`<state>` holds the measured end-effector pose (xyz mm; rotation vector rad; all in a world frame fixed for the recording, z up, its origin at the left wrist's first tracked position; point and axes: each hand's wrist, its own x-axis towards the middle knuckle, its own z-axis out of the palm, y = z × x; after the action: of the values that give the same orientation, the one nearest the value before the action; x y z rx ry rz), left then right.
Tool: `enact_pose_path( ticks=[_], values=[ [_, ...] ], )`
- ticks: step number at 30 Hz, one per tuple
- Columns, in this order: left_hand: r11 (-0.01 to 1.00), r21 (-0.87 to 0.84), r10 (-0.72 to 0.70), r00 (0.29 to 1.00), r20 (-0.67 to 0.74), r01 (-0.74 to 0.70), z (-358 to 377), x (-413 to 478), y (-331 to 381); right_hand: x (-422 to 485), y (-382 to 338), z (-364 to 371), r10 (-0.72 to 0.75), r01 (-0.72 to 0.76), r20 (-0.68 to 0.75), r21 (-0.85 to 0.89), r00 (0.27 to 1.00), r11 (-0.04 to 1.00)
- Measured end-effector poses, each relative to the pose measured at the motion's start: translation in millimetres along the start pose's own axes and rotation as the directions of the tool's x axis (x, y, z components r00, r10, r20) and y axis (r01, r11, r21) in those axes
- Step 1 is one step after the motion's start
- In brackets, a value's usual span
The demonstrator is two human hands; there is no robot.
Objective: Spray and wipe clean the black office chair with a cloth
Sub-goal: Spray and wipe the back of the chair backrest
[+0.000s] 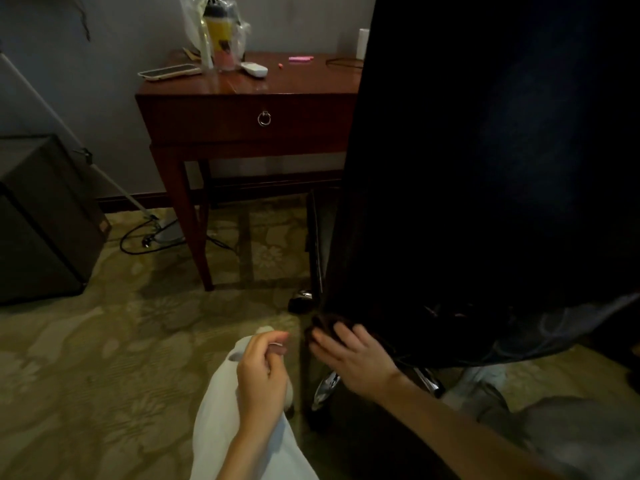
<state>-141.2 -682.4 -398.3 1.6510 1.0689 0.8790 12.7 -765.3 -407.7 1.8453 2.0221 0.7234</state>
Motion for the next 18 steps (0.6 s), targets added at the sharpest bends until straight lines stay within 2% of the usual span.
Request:
enact_pose_path(
  ticks=[2,4,7,10,12,15,18],
  values=[
    [0.999,-0.022,-0.029,1.000,-0.007,0.029,-3,1,0,-4,-11,12,-0.048,0.040,0.195,0.046,0.980,0.998],
    [0.996,-0.053,-0.072,0.997,-0.022,0.071,-5,0,0,-4,-17,10,-0.091,0.081,0.266,0.050,0.960,0.995],
    [0.991,-0.090,-0.107,0.993,-0.053,0.102,-5,-5,4,6,-16,-14,-0.054,0.036,0.122,0.149,0.991,0.988],
    [0.988,-0.115,-0.119,0.988,-0.101,0.107,2,-9,9,25,-5,-38,-0.041,0.051,-0.082,0.122,0.996,0.991],
    [0.984,-0.138,-0.135,0.979,-0.154,0.114,7,-12,10,37,0,-39,-0.111,0.112,-0.066,0.013,0.992,0.994],
    [0.984,-0.151,-0.124,0.972,-0.202,0.094,10,-13,7,33,1,-22,-0.271,0.289,0.129,-0.154,0.954,0.945],
    [0.996,-0.077,-0.045,0.985,-0.169,0.032,13,-9,3,5,10,2,-0.365,0.388,0.179,-0.118,0.914,0.914]
  ],
)
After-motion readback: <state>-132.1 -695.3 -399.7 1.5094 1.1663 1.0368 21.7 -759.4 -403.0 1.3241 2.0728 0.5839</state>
